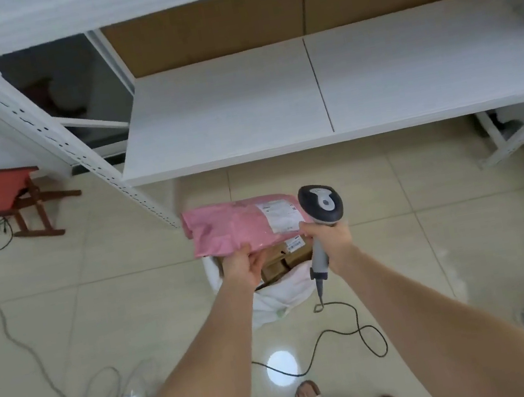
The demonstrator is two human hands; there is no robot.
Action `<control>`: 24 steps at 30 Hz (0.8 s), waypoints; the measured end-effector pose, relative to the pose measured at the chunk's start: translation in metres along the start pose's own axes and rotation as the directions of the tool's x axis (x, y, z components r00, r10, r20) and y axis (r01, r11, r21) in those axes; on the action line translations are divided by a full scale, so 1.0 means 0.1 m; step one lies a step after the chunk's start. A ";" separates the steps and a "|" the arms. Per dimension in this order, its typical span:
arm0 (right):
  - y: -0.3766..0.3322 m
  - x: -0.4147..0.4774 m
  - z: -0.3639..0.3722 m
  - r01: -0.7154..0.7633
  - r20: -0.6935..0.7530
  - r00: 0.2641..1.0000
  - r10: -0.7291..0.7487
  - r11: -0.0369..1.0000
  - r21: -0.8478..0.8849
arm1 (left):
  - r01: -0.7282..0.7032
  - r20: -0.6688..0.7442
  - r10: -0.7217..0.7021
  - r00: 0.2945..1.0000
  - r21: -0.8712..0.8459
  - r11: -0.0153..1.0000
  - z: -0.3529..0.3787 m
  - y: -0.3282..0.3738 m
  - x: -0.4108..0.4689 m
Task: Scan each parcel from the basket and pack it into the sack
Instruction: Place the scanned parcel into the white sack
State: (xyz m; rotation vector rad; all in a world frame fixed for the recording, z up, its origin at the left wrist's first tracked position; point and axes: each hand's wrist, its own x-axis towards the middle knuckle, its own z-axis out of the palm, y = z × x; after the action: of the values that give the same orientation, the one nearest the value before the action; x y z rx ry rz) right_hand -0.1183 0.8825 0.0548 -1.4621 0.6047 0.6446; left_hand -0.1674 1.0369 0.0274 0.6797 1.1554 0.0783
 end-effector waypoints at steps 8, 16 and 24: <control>1.18 1.37 0.22 -0.094 0.065 0.993 0.094 0.996 -0.012 | -0.017 -0.006 0.017 1.000 -0.137 0.990 -0.40 -0.84 1.54; 2.14 2.57 0.38 0.018 0.005 1.000 -0.018 0.991 -0.133 | -0.017 0.084 0.031 0.996 -0.165 0.986 -0.74 -1.65 2.86; 2.61 3.32 0.55 0.013 0.140 0.990 0.019 0.975 -0.224 | -0.150 0.168 0.107 0.980 0.976 -0.159 -1.14 -2.08 3.80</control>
State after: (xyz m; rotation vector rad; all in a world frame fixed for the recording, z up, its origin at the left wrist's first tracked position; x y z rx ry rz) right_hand -0.0758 0.9481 -0.3636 -1.6092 0.4340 0.8322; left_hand -0.1625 1.0722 -0.4188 2.2825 0.8937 -0.8266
